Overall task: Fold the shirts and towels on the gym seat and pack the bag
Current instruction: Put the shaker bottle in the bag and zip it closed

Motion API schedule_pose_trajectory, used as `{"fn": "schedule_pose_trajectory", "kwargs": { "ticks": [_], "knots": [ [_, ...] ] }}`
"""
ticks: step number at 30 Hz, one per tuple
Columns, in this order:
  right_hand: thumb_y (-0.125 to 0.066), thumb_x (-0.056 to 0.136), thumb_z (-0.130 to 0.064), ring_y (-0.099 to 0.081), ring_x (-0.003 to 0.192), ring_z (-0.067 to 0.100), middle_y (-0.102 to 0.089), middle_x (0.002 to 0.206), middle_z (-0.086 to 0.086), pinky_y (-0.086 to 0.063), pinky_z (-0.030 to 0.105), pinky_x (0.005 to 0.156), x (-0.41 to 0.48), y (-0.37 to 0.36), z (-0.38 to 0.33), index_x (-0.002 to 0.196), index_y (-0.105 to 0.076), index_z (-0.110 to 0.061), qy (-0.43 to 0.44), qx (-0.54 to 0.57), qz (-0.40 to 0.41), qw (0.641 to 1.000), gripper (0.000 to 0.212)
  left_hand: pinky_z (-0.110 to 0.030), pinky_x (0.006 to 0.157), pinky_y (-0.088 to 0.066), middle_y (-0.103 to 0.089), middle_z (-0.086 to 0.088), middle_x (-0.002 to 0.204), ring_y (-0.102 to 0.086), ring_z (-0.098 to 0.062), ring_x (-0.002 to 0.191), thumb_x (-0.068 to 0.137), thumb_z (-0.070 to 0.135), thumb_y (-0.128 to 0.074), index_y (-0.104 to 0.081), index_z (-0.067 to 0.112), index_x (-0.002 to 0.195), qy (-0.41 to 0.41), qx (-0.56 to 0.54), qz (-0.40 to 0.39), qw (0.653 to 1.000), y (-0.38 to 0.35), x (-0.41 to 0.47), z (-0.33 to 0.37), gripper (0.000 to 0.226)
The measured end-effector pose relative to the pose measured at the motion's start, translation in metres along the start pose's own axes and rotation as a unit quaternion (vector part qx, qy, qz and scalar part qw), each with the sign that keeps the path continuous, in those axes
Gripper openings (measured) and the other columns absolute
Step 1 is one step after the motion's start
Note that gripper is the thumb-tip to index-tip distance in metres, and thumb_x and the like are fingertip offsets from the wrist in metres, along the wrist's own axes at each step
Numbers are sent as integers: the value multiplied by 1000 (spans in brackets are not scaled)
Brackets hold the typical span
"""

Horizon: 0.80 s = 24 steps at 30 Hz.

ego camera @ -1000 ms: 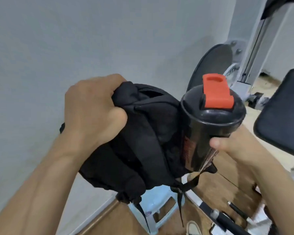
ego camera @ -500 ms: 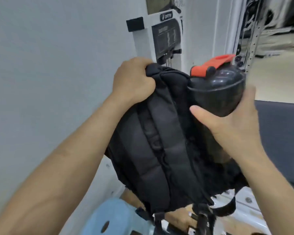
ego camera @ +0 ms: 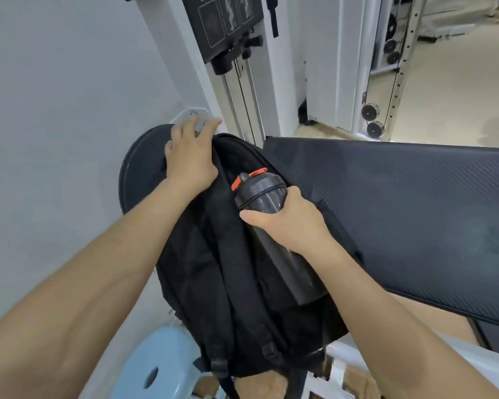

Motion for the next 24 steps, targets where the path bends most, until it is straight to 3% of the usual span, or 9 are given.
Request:
{"fn": "schedule_pose_trajectory", "kwargs": {
  "ticks": [3,6,10,14,16,18,19,21,24],
  "knots": [
    [-70,59,-73,-58,98,15,-60,112,-3,-51,32,79,12,-4,22,122,-48,-14,-46,26,-21,998,90,-62,102,-31,-21,2,154,-18,-29,138,71,-1,-56,-28,43,145,-101,8,-59,993,-20,-30,21,91],
    [-69,56,-74,-60,92,12,-63,103,-6,-54,34,81,6,-15,41,116,-52,-15,-66,30,-31,997,86,-63,101,-33,-6,7,158,-7,-30,142,76,10,-67,-9,51,147,-105,91,-164,977,-60,-59,19,100],
    [-73,61,-66,-59,85,7,-61,94,-11,-54,29,76,-1,-18,43,105,-50,-20,-52,39,-11,998,68,-49,89,-35,-21,-2,153,-25,-33,131,66,38,-82,-7,44,148,-108,219,-126,962,-72,-42,20,112],
    [-78,66,-54,-69,89,12,-73,93,-8,-55,30,76,-7,9,56,100,-67,-23,-60,233,-45,970,47,-48,94,-29,-48,-4,121,-38,-30,118,67,38,-81,-56,26,122,-160,229,-67,958,-72,-25,36,62],
    [-77,68,-46,-72,86,21,-76,92,2,-56,31,72,-15,36,69,100,-70,-17,-74,403,-40,911,44,-47,99,-29,-57,-1,110,-46,-28,114,72,28,-78,-62,22,107,-199,185,-65,960,-75,-29,35,39],
    [-74,59,-53,-71,89,24,-74,100,12,-58,33,74,-22,63,91,106,-70,-10,-97,546,-38,831,63,-41,93,-36,-63,2,94,-55,-26,103,75,17,-74,-60,24,93,-214,118,-87,966,-72,-37,29,24],
    [-77,54,-58,-69,101,28,-71,111,16,-57,39,84,-24,73,102,116,-68,-8,-101,583,-51,805,80,-39,87,-37,-62,3,85,-57,-27,94,74,13,-73,-56,24,84,-220,94,-87,967,-68,-41,27,22],
    [-84,38,-66,-62,114,31,-64,124,20,-49,45,98,-29,80,119,123,-65,-8,-108,582,-94,800,105,-36,84,-38,-58,4,71,-59,-27,80,71,7,-73,-52,19,74,-244,56,-79,965,-53,-51,25,24],
    [-89,18,-64,-71,79,17,-75,91,8,-57,34,73,-37,81,126,86,-79,-22,-39,478,-153,864,81,-40,104,-34,-58,5,71,-60,-22,79,73,7,-47,-57,14,74,-327,-11,-13,945,-10,-72,44,12]
  ]
}}
Point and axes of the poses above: each hand's wrist, its own x-axis towards the middle knuckle, its own y-axis out of the back of the hand, z = x × y, the point moved 5 cm from there along x, towards the middle knuckle
